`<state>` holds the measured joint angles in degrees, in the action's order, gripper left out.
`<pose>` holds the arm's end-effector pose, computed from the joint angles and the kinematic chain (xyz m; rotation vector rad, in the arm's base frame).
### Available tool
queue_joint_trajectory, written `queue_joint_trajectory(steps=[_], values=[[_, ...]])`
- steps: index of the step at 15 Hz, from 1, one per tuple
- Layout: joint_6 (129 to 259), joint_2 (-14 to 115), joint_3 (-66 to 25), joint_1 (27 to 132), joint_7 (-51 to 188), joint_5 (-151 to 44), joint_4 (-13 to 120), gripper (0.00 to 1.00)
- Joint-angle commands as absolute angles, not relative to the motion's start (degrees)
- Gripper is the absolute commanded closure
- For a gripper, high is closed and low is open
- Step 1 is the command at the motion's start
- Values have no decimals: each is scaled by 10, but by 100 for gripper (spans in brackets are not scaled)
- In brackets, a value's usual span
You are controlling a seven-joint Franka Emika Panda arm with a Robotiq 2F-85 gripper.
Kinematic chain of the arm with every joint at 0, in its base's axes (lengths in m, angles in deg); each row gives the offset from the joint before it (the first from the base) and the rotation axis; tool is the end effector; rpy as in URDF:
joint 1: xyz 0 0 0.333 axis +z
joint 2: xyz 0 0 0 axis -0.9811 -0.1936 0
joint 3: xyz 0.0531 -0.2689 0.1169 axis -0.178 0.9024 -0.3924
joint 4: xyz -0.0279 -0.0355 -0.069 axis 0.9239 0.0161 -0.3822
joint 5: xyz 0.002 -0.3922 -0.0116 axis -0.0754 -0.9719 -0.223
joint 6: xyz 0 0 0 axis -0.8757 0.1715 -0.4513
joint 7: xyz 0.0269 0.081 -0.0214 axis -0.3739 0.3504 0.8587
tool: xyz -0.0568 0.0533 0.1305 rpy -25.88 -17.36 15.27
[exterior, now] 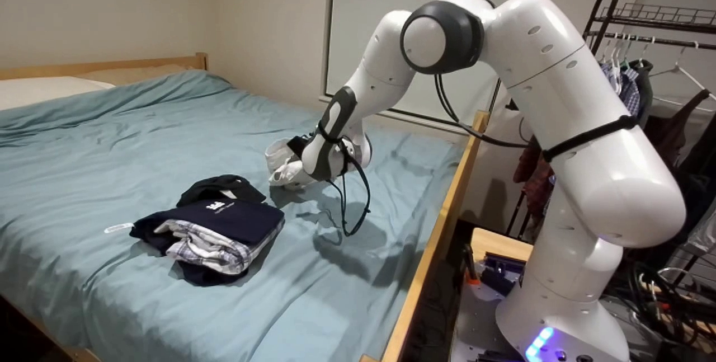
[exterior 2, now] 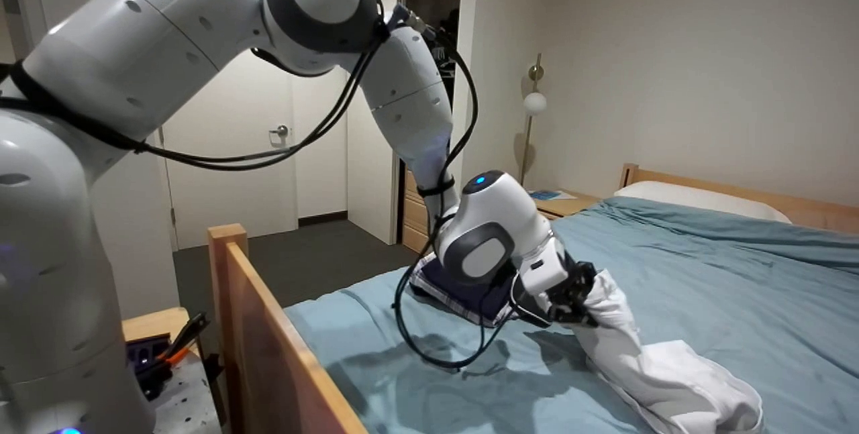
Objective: Unfold the white shorts
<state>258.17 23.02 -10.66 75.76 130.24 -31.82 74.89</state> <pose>0.6144 -0.2242 0.1252 -1.8388 2.0459 -1.0493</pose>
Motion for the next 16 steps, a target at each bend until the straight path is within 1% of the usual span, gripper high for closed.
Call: queue_joint_trajectory(steps=[1,2,6,8,9,10,13,14,15,16], values=[[2582,319,-161,735,1290,-250,889,97],[2582,350,-179,727,1295,-241,915,97],[2582,448,-185,746,1293,-203,997,97],[2580,502,-224,718,1319,-239,1069,97],[2575,523,-294,659,1338,-277,1100,97],[2561,525,-331,628,1369,-317,1113,97],[2564,474,-464,507,1483,-467,1126,97],[2562,451,-502,463,1497,-505,1133,64],[2566,421,-535,422,1516,-549,1131,64],[2554,398,-562,380,1519,-582,1131,57]])
